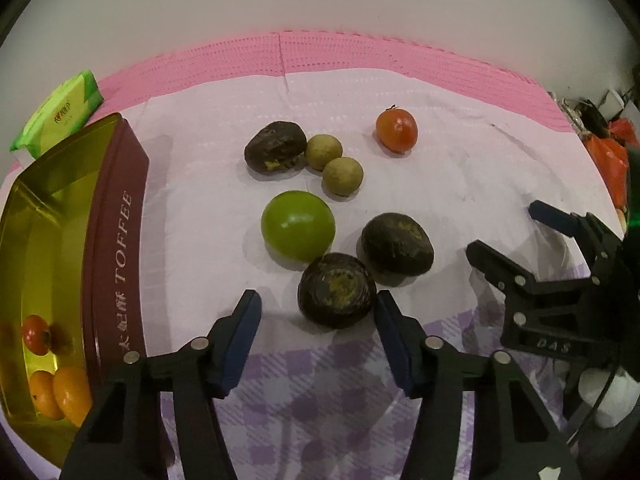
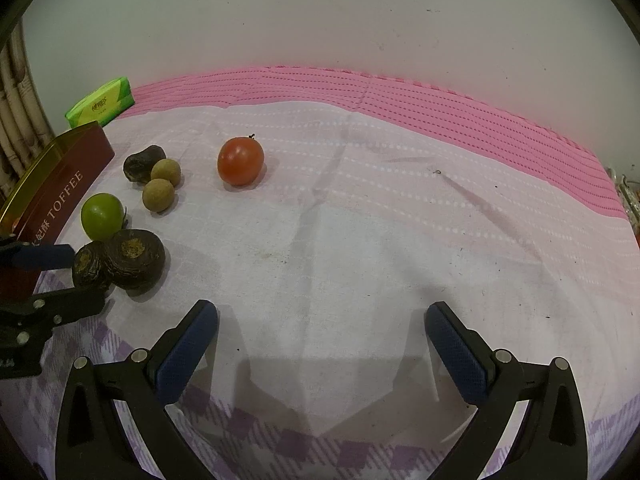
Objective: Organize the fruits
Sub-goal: 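Move the left gripper to a dark brown round fruit and close, then lift the dark brown fruit with the left gripper over the tray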
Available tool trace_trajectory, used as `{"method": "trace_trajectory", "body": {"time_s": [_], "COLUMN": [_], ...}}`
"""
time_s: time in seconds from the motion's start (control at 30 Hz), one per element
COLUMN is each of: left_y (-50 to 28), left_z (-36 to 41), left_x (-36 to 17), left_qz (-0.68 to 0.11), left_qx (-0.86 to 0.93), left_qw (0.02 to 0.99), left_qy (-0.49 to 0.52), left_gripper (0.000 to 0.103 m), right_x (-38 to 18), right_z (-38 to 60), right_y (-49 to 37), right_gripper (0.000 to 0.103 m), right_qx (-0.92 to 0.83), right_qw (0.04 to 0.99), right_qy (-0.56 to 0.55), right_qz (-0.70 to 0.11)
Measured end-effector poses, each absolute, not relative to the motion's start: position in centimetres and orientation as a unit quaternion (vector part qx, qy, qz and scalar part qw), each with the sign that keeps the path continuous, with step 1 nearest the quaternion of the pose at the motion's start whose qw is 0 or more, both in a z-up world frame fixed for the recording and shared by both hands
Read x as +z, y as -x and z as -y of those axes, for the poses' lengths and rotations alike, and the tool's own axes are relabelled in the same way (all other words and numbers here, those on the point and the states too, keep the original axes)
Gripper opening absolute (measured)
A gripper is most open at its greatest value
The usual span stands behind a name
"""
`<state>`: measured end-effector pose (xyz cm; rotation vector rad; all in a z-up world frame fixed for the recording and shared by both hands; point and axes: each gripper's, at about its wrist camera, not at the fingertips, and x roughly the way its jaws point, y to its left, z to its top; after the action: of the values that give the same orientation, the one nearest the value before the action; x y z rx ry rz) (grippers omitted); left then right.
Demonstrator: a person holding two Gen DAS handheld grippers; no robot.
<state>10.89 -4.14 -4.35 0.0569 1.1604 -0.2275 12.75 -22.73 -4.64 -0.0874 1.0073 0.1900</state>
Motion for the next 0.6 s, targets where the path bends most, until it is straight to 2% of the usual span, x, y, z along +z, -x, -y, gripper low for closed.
{"method": "trace_trajectory", "body": {"time_s": [0.1,0.37,0.6], "left_y": [-11.22,-11.53,-11.11], "left_z": [4.31,4.89,4.59], "left_x": [-4.38,-4.23,-4.22], "left_qz": [-0.547,-0.548,-0.550], "left_qx": [-0.108,-0.122,-0.123], "left_qw": [0.830,0.827,0.826], "left_qy": [-0.025,-0.025,-0.015], "left_gripper": [0.051,0.034,0.034], "right_x": [-4.63,-4.61,-4.61], "right_z": [22.73,22.74,22.74], "right_y": [-12.76,-12.75,-12.75], "right_gripper": [0.103,0.103,0.103], "right_qx": [0.091,0.091,0.091], "right_qw": [0.871,0.871,0.871], "right_qy": [0.042,0.042,0.042], "right_qz": [-0.482,-0.482,-0.482]}}
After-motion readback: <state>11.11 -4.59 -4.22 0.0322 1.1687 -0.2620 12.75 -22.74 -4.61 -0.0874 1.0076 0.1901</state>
